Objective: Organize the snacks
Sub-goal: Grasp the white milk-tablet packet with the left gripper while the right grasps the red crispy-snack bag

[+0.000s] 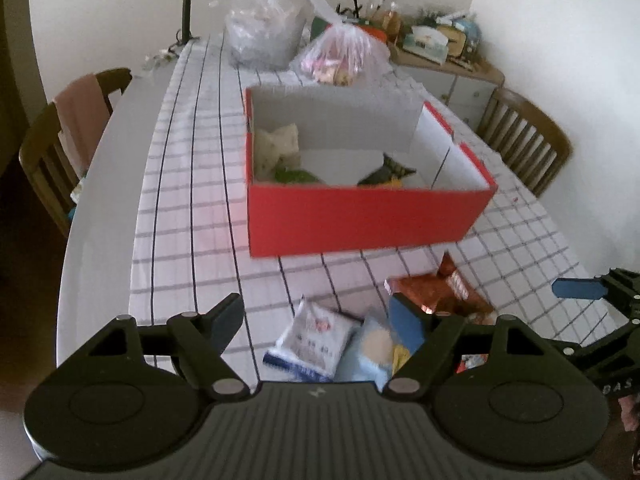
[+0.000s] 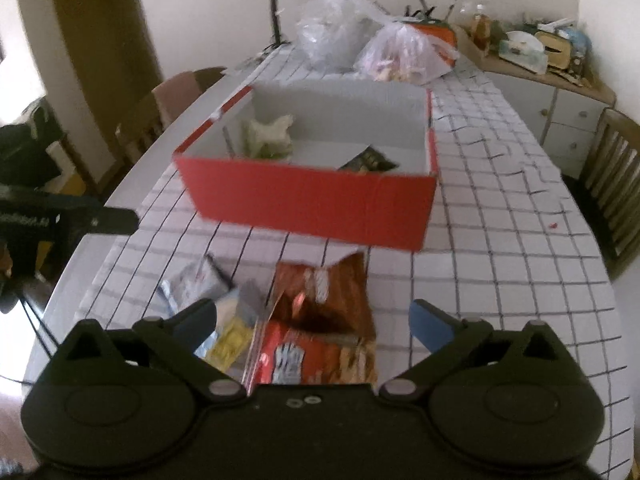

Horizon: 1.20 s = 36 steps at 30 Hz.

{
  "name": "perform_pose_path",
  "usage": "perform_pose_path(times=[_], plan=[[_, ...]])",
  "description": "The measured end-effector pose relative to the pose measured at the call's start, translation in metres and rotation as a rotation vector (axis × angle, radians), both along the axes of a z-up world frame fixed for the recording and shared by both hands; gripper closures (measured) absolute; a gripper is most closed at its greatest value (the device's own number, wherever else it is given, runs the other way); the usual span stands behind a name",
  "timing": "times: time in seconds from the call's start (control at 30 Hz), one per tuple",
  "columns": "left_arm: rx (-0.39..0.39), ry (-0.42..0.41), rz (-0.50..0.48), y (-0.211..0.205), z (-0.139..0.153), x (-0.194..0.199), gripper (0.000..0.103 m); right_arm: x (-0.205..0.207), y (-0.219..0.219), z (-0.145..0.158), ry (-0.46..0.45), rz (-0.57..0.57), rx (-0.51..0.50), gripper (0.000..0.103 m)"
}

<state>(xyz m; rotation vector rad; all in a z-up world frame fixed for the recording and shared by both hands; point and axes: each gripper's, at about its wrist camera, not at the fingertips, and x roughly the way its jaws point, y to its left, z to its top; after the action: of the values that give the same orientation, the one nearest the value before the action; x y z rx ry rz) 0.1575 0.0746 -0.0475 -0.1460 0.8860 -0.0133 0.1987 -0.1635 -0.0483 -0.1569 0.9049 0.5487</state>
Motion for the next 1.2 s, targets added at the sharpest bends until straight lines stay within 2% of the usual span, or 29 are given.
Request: perform_pose_path(times=[0.2,0.43,0.63,0.83,0.9,1.2], plan=[[-0.004,0.05,-0.034,-0.002,-0.02,-0.008,0.024,-0.017,0.003,-0.013,0.004,0.159,-0.064,0.0],[-0.014,0.114,-0.045,-0.003,-0.043,0.0,0.024,-0.018,0.011,-0.029,0.028,0.357,-0.135,0.001],[-0.013,0.152,-0.066,-0.005,-0.054,0.013,0.024,-0.012,0.024,-0.038,0.003,0.611,-0.255,0.003],[0.029,0.2,-0.102,-0.007,-0.066,0.035,0.024,-0.006,0.037,-0.052,0.005,0.847,-0.366,0.005],[0.028,0.212,-0.102,-0.005,-0.07,0.042,0.024,-0.005,0.04,-0.06,-0.006,0.883,-0.396,0.006],[0.052,0.294,-0.167,-0.006,-0.094,0.064,0.024,0.005,0.046,-0.071,0.039,0.922,-0.377,0.01]])
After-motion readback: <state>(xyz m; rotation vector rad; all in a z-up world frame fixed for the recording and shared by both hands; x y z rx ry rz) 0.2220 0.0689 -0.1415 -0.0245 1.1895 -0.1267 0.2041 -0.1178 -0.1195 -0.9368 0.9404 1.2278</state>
